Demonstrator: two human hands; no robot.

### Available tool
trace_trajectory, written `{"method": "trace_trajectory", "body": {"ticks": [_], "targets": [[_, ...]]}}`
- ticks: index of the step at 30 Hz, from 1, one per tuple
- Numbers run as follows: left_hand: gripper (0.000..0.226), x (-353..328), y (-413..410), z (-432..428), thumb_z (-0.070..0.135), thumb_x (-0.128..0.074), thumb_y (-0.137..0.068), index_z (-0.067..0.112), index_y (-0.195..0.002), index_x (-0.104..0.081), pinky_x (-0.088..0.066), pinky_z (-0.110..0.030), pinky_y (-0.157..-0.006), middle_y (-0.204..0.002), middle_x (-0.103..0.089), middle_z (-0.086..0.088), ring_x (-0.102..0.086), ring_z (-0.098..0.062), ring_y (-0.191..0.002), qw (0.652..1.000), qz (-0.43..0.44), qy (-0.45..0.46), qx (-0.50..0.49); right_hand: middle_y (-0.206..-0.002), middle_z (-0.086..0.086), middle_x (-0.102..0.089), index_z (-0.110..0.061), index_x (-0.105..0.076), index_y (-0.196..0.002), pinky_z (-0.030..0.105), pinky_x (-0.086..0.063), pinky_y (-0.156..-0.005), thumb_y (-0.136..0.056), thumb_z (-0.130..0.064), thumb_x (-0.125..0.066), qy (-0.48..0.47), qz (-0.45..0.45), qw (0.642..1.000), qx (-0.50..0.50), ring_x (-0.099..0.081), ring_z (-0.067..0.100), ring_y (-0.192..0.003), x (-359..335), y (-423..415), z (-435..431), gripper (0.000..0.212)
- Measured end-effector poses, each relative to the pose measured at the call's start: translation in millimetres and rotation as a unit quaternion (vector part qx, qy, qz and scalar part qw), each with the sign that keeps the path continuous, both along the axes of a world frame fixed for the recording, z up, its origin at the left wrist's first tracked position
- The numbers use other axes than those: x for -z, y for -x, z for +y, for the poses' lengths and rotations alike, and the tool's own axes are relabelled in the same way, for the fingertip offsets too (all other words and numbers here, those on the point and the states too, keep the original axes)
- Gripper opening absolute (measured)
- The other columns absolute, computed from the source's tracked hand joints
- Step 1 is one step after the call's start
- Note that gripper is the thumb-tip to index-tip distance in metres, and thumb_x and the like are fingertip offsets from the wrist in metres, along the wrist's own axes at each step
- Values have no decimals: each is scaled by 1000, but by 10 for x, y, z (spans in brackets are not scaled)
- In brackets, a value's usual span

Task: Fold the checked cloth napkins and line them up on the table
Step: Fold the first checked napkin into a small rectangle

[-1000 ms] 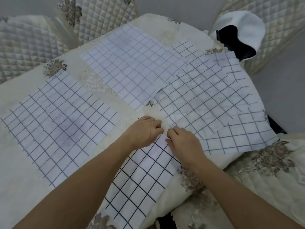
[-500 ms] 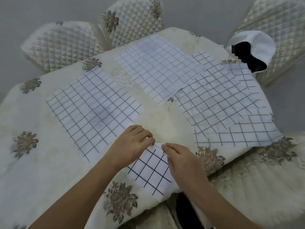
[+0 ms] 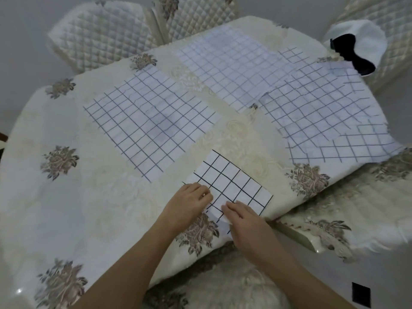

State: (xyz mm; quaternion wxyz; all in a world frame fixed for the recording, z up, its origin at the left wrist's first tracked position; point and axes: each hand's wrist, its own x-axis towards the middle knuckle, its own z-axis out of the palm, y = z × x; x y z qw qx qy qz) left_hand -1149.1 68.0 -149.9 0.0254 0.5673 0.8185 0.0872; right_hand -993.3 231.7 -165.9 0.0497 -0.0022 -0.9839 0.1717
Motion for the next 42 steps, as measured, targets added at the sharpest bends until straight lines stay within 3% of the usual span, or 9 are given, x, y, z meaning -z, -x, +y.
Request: {"method": "trace_trajectory", "body": {"ticks": [3,5,11,14,16,21,26,34,42], "targets": [[38,87,-14,-14,-5,-71,-63,10,-97,-63,-50,-36,-75,-103,-63,-7,-60,-26,-94,1000,-5,6,-14,-126,2,-67,-15,-63,-130,32,-56,-93,-93,-35,-49,10,-5,1000,-16,-62,21,-117,-13,-19,-51,44],[38,125,-9,-21,-4,-70,-62,11,-96,-62,-50,-36,-74,-102,-62,-7,-58,-26,-94,1000,-10,12,-24,-127,-1,-64,-18,-59,-131,30,-56,-91,-94,-42,-44,12,-22,999,-47,-59,18,-118,-9,-57,-64,46],[27,64,33,-37,18,-52,-71,16,-95,-62,-48,-37,-78,-104,-61,-3,-57,-24,-95,998,-24,41,-42,-123,-4,-63,-20,-61,-125,33,-57,-87,-95,-35,-46,48,-42,996,-64,-57,16,-117,3,9,56,37],[31,31,105,166,21,-48,-76,14,-102,-63,-46,-39,-84,-110,-62,-6,-57,-27,-101,998,-4,15,-58,-128,5,-64,-12,-64,-123,41,-51,-101,-95,-25,-48,15,17,999,-30,-54,25,-127,40,203,219,34],[39,59,175,396,22,-49,-80,12,-115,-62,-44,-41,-92,-124,-59,-8,-55,-28,-114,997,1,0,-79,-143,12,-55,-7,-57,-135,45,-43,-110,-98,-26,-47,-5,22,1000,21,-44,30,-140,64,372,321,43],[58,309,284,825,39,-32,-102,19,-156,-27,-19,-42,-123,-166,-18,0,-15,-18,-153,993,-6,60,-103,-162,13,-28,-3,-26,-155,48,-27,-121,-102,-34,-35,-4,-27,995,97,-19,27,-153,208,644,356,62],[62,555,341,836,52,-14,-106,23,-160,-5,-11,-45,-124,-168,3,1,4,-17,-154,990,1,114,-87,-165,13,-19,-2,-20,-157,51,-22,-122,-103,-47,-32,-27,-55,992,109,-13,25,-154,458,613,405,71],[70,621,463,742,59,-17,-104,20,-160,-2,-9,-42,-125,-168,5,-1,6,-16,-154,989,5,99,-113,-167,11,-8,-6,-10,-159,49,-15,-124,-101,-63,-27,-61,-72,989,115,-5,25,-155,509,457,534,83],[72,550,32,584,56,-13,-104,11,-159,-2,-8,-45,-125,-168,7,-3,10,-16,-154,971,-32,69,-226,-167,10,-11,-7,-13,-159,50,-19,-123,-101,-59,-32,-50,-41,991,117,-8,27,-155,459,449,474,81]]}}
